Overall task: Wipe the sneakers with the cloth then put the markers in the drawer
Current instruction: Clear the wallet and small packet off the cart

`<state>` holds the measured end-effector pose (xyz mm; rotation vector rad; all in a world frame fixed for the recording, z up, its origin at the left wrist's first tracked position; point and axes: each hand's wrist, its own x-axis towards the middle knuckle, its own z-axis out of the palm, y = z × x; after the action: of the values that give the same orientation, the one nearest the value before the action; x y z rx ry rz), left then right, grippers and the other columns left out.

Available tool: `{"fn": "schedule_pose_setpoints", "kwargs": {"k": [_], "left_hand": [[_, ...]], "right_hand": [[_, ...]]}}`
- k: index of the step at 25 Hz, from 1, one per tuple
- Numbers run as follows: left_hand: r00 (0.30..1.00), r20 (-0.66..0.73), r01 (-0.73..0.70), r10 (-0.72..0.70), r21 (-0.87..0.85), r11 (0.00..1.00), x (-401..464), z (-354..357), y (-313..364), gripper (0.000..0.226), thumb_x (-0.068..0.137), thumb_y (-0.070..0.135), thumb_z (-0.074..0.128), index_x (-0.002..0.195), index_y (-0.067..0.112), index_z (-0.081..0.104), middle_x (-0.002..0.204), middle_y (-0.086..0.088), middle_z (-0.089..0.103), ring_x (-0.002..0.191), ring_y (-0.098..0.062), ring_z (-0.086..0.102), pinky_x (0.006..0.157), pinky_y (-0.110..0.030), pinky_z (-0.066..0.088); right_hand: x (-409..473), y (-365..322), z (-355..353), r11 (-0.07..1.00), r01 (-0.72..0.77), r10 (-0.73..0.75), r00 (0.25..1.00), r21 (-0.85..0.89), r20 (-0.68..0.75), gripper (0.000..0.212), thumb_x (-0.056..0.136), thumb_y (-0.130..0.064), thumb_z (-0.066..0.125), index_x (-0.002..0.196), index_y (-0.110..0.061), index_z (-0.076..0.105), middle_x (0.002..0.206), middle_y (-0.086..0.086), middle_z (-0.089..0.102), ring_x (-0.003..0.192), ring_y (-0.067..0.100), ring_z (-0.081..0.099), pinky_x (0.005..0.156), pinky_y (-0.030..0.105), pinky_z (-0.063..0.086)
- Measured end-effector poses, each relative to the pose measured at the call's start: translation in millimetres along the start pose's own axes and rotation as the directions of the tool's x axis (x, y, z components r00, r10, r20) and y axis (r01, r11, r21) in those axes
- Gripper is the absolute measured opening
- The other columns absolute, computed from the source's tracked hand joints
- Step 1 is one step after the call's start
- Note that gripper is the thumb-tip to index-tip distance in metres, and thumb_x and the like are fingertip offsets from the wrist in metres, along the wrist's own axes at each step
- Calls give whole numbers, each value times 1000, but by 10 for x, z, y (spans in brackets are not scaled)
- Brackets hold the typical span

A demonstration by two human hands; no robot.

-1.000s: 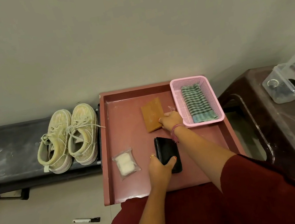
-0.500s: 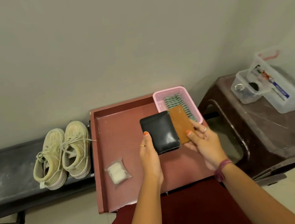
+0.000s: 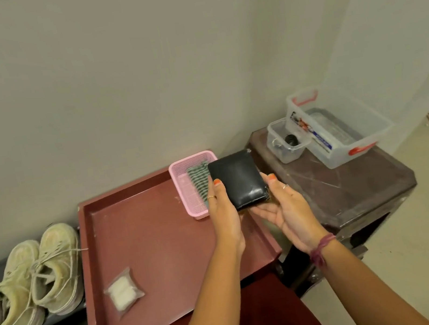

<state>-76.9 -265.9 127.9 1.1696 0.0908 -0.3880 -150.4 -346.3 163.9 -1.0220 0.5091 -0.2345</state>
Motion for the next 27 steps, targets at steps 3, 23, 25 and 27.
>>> {"fn": "schedule_pose_setpoints", "kwargs": {"k": [3,23,25,27], "left_hand": [[999,34,-4,1,111,994,11,437,-5,43,101,37,40,144,28,41,143,11,45,128,-8,45,109,-28,35],[575,813,-818,-91,568,-89,657,1900,-790,60,100,42,40,152,24,18,161,-2,5,148,-22,6,118,-47,2],[574,818,-818,-29,572,-61,687,1898,-833,56,100,42,40,150,24,26,160,-2,13,148,-20,11,117,-43,0],[566,824,-823,34,567,-30,706,1888,-883,52,99,40,42,148,23,32,159,-2,18,146,-18,16,114,-39,-3]], "right_hand": [[40,-215,-276,996,74,-76,996,-50,-49,46,93,-11,55,138,-19,45,123,1,64,108,14,64,84,27,56],[2027,-1683,-2184,915,-355,221,842,-194,-493,10,94,-1,50,86,-7,49,87,10,57,76,18,59,44,26,55],[2222,-1601,-2275,894,-414,286,821,-171,-494,5,95,-3,48,91,-7,50,90,10,58,78,19,59,41,27,54],[2356,-1548,-2324,879,-437,291,807,-188,-514,4,95,-5,49,92,-7,50,94,11,59,82,21,60,52,30,58]]}}
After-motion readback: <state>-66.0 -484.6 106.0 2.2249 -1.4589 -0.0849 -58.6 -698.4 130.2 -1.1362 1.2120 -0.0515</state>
